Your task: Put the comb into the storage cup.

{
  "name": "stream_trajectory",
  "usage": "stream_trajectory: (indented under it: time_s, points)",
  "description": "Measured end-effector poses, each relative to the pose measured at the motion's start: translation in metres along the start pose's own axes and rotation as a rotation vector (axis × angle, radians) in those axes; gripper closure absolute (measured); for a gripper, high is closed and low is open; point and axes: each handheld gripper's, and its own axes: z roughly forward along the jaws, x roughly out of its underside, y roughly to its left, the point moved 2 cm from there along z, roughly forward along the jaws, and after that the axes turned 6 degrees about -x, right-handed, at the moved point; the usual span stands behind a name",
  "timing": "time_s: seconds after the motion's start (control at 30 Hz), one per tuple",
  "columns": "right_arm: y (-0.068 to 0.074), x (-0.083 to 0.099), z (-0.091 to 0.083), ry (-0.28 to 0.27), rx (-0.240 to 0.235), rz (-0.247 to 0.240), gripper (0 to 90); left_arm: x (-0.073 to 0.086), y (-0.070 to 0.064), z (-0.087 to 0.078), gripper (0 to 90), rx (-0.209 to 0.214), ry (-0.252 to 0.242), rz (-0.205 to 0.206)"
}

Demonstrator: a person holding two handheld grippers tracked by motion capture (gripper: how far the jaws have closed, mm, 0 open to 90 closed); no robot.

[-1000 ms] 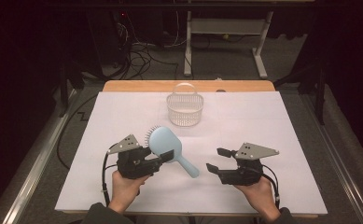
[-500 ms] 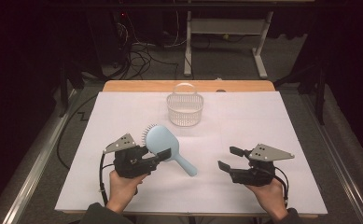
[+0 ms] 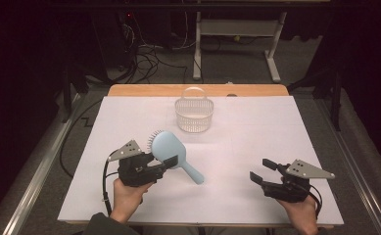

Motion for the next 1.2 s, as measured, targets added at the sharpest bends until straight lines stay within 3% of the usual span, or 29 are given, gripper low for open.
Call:
stream_trajectory:
  time_s: [0.47,0.7,0.9,1.2]
  points:
    - [-0.027,0.02,-0.026,-0.042,0.1,0.06,30.7,-0.001,0.008,-0.005,50.7,-0.028,-0.005,-0.015]
    - [-0.031,0.027,-0.028,-0.012,0.114,0.059,29.9,-0.001,0.008,-0.013,50.7,-0.056,-0.017,-0.01]
    - [-0.032,0.029,-0.024,0.005,0.1,0.072,28.9,-0.006,0.014,-0.017,50.6,-0.075,-0.027,-0.016]
    - [-0.034,0.03,-0.024,-0.007,0.112,0.081,27.8,-0.022,0.018,-0.017,50.6,-0.108,-0.003,0.025]
